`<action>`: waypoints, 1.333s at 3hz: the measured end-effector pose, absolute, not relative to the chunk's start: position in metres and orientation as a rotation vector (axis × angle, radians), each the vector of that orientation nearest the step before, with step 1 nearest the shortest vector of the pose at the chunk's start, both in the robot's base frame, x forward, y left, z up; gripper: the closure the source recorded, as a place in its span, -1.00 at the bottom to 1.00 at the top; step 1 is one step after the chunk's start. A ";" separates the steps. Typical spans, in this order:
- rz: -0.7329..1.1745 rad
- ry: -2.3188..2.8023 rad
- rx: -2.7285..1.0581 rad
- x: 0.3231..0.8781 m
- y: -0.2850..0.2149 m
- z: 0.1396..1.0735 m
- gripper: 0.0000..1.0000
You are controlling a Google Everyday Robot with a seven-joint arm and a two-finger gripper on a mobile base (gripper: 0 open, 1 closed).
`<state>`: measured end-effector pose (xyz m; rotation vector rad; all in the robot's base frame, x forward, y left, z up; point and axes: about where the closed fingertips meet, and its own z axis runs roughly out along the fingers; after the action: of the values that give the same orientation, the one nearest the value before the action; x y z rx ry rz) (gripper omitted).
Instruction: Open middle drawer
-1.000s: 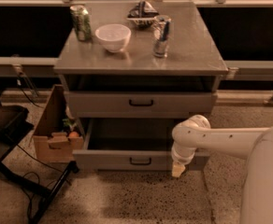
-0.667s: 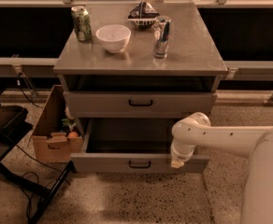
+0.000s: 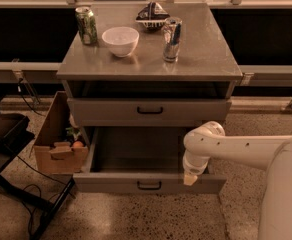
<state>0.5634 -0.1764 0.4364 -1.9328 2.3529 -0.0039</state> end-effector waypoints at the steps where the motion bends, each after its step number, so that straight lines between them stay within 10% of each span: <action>1: -0.006 2.408 -1.915 0.535 -0.183 0.438 1.00; 4: -0.015 2.434 -1.900 0.524 -0.186 0.438 1.00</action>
Offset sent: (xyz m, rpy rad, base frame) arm -0.3783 -0.0781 0.0585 -0.2705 0.2265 -0.5173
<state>0.5241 -0.1857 0.4385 -1.9000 2.4343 -0.0149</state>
